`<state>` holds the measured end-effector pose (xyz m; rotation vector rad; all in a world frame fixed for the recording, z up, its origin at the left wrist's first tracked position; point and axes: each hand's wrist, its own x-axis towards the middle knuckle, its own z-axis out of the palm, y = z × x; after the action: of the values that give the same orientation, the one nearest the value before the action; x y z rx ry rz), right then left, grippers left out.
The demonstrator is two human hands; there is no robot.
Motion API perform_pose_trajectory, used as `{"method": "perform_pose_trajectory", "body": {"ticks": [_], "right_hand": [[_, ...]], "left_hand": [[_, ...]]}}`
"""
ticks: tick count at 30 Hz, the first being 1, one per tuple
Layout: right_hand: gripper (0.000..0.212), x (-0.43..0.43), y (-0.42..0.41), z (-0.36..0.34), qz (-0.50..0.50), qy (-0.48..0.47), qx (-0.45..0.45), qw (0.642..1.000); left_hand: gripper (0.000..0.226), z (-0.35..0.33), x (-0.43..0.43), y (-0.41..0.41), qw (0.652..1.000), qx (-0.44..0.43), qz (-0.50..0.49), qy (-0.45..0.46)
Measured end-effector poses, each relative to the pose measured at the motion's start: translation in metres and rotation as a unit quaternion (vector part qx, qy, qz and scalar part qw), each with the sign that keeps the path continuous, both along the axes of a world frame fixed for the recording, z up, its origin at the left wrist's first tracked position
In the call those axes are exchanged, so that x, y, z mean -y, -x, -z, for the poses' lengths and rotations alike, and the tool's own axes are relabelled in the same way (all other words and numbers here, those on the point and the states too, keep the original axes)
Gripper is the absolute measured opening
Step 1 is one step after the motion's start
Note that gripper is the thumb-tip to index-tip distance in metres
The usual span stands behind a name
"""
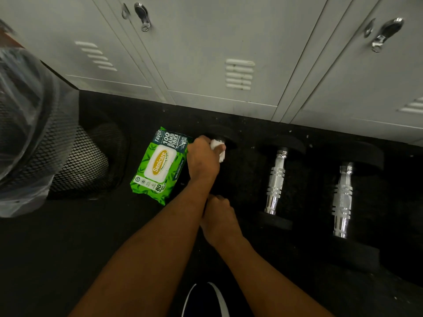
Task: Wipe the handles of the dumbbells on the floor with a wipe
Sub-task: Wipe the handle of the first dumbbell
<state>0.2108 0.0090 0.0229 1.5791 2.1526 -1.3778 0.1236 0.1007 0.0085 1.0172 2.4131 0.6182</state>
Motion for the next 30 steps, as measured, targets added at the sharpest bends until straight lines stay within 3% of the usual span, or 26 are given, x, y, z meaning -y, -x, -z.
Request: {"method": "perform_pose_trajectory", "body": {"ticks": [9,18,30], "right_hand": [[0.041,0.002,0.0,-0.003,0.065,0.022,-0.021,0.997],[0.043,0.001,0.001,-0.007,0.046,-0.003,-0.028,0.999],[0.032,0.001,0.005,-0.008,0.024,-0.001,-0.003,1.0]], "left_hand": [[0.041,-0.005,0.023,0.003,0.991,-0.039,0.088,0.088],[0.04,-0.007,0.08,0.015,0.983,-0.014,0.101,0.154],[0.033,-0.009,0.036,0.004,0.998,0.009,0.037,0.054]]}}
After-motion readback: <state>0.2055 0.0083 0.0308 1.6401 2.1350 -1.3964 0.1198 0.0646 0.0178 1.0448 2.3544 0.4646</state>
